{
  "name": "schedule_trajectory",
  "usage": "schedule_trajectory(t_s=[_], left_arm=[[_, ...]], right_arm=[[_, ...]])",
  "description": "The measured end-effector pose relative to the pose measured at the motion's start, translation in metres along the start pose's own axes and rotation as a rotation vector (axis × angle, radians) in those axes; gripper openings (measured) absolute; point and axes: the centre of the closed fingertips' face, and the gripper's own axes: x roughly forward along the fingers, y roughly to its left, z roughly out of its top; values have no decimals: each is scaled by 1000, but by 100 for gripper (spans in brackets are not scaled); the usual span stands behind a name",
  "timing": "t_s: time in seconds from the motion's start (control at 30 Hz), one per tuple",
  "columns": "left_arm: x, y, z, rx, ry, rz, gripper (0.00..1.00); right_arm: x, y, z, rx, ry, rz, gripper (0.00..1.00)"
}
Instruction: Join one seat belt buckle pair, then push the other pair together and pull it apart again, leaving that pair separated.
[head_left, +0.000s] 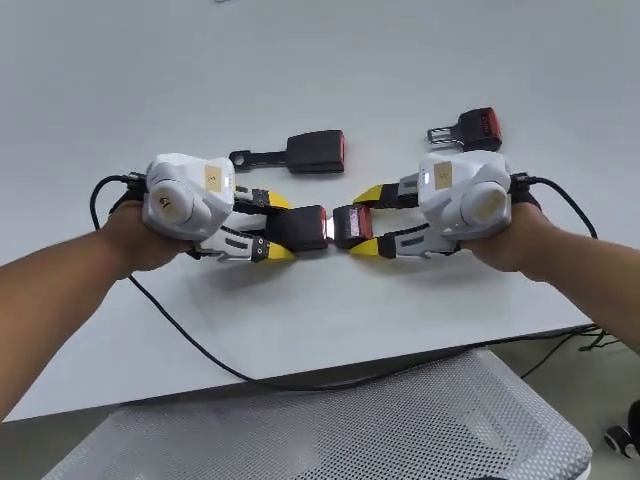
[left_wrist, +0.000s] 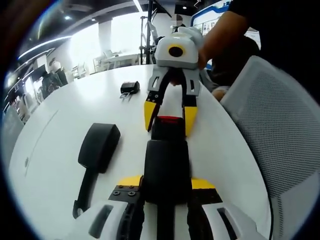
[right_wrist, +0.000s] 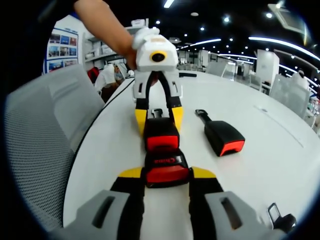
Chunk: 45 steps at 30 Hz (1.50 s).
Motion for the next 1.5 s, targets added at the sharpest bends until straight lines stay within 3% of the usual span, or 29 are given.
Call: schedule_trajectory(t_s=[0.53, 0.73, 0.9, 0.93, 1.0, 1.1, 1.17, 1.2, 1.23, 1.3, 1.43, 1.5], left_arm=[[-1, -1, 0, -18, -22, 6, 33], [0, -2, 2, -13, 6, 14, 34], [1, -3, 2, -19, 77, 17, 35], [1, -5, 4, -53, 87, 7, 36], [0, -8, 6, -108, 93, -6, 42], [-4, -7, 11, -98, 122, 24, 57], [-9, -7, 23, -121, 90, 31, 70], [-12, -4, 31, -163, 59, 55, 78], [-15, 0, 32, -184, 58, 72, 83], [-20, 8, 42, -164, 28, 102, 91], [-28, 17, 55, -131, 15, 128, 93], [-33, 27, 62, -132, 12, 152, 94]], right_arm=[[-1, -1, -2, 12, -12, -10, 33], [0, -2, -2, 8, 18, -10, 34], [1, -2, -1, 28, 53, -18, 35], [2, -1, -3, 20, 66, -18, 36], [0, -3, -10, 38, 125, -49, 41], [-5, -6, 11, 99, 23, -69, 75], [-16, -9, 16, 116, 13, -85, 77], [-20, -10, 18, 120, 8, -90, 78], [-24, -11, 18, 130, 6, -98, 81], [-31, -13, 18, 140, 1, -111, 87], [-49, -24, 17, 162, -3, -147, 89], [-58, -31, 18, 179, -16, -160, 89]])
